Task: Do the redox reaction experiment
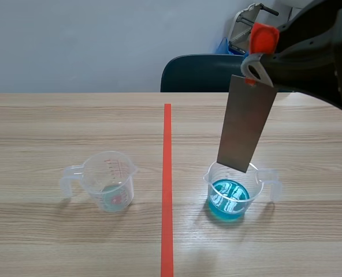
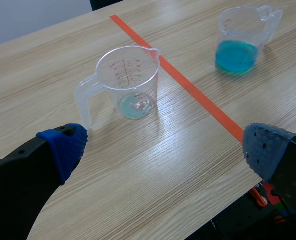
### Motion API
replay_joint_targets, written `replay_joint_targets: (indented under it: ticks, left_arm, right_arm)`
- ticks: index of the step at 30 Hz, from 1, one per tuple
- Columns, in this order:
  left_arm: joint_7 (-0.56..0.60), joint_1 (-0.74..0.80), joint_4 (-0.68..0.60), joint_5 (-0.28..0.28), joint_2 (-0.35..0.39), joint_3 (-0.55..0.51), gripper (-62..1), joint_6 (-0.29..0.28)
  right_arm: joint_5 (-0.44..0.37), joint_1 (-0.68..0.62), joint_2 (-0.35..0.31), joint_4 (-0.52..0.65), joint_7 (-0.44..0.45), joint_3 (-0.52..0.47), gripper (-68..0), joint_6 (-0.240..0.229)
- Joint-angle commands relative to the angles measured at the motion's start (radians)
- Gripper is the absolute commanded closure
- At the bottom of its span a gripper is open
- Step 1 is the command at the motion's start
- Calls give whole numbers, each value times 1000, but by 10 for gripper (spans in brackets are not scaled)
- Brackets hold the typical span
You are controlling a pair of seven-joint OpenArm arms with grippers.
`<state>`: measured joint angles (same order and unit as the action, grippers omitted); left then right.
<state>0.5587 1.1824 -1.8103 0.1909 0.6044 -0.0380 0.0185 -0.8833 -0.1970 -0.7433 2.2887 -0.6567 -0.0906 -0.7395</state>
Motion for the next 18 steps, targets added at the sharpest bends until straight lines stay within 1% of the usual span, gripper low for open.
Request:
replay_joint_targets:
  ticks: [1,5,10,15,18]
  left_arm:
    - [17,-3,-17,6,0,2,-623,-2]
    - [17,-3,-17,6,0,2,-623,-2]
    - [17,-3,-17,7,0,2,-623,-2]
    - [17,-3,-17,11,0,2,-623,-2]
    - [18,-3,-17,35,0,2,-623,-2]
  right_arm:
    - [-8,18,-15,7,8,-10,-8,-6]
    - [-8,26,-15,7,8,6,-8,-6]
    - [-8,96,-10,7,4,53,-8,-6]
    - [-10,175,-10,4,4,137,-8,-6]
    - [-11,228,0,-4,3,198,-8,-6]
